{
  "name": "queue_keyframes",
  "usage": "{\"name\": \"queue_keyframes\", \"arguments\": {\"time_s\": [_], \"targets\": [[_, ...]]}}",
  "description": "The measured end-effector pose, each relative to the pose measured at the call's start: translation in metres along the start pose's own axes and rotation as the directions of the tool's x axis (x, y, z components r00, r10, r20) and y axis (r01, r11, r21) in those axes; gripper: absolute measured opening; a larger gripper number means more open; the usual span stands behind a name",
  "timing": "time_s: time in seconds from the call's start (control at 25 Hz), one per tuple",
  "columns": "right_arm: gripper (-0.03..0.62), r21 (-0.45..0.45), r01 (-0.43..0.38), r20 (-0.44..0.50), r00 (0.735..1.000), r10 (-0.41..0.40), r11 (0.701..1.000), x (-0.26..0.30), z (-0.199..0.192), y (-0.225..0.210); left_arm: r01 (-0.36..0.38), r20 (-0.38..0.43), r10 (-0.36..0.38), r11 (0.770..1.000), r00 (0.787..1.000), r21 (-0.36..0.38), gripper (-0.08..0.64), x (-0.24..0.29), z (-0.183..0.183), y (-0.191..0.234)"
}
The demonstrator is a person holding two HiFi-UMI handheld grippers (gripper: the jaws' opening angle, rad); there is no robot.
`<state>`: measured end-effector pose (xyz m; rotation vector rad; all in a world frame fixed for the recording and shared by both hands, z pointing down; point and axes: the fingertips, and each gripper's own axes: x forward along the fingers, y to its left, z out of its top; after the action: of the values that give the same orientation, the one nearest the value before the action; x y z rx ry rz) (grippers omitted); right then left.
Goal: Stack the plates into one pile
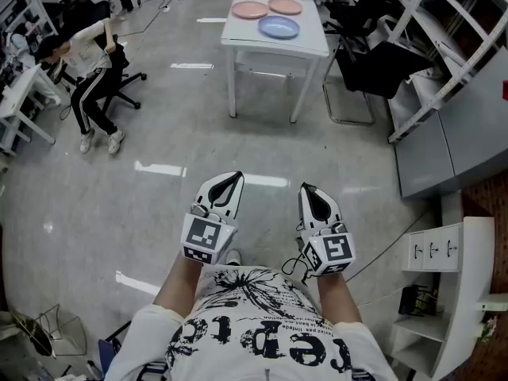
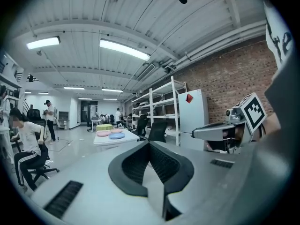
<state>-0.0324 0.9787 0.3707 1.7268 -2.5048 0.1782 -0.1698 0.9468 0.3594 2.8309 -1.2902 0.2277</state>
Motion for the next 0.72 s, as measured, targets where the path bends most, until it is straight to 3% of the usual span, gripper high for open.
{"name": "queue_keyframes", "arguments": {"time_s": [0.36, 0.72], "targets": [[0.008, -0.01, 0.065, -0.024, 0.998, -0.065, 0.998, 0.047, -0.014, 0.014, 0.013, -0.014, -0.013, 1.0, 1.0, -0.013, 0.006, -0.004, -0.02, 0.057], [0.008, 0.002, 0.029, -0.049, 0.998, -0.029, 1.0, 0.11, -0.024, 0.029, 0.0, -0.044, -0.002, 0.999, 0.999, -0.051, 0.006, 0.012, -0.044, 0.109]]}}
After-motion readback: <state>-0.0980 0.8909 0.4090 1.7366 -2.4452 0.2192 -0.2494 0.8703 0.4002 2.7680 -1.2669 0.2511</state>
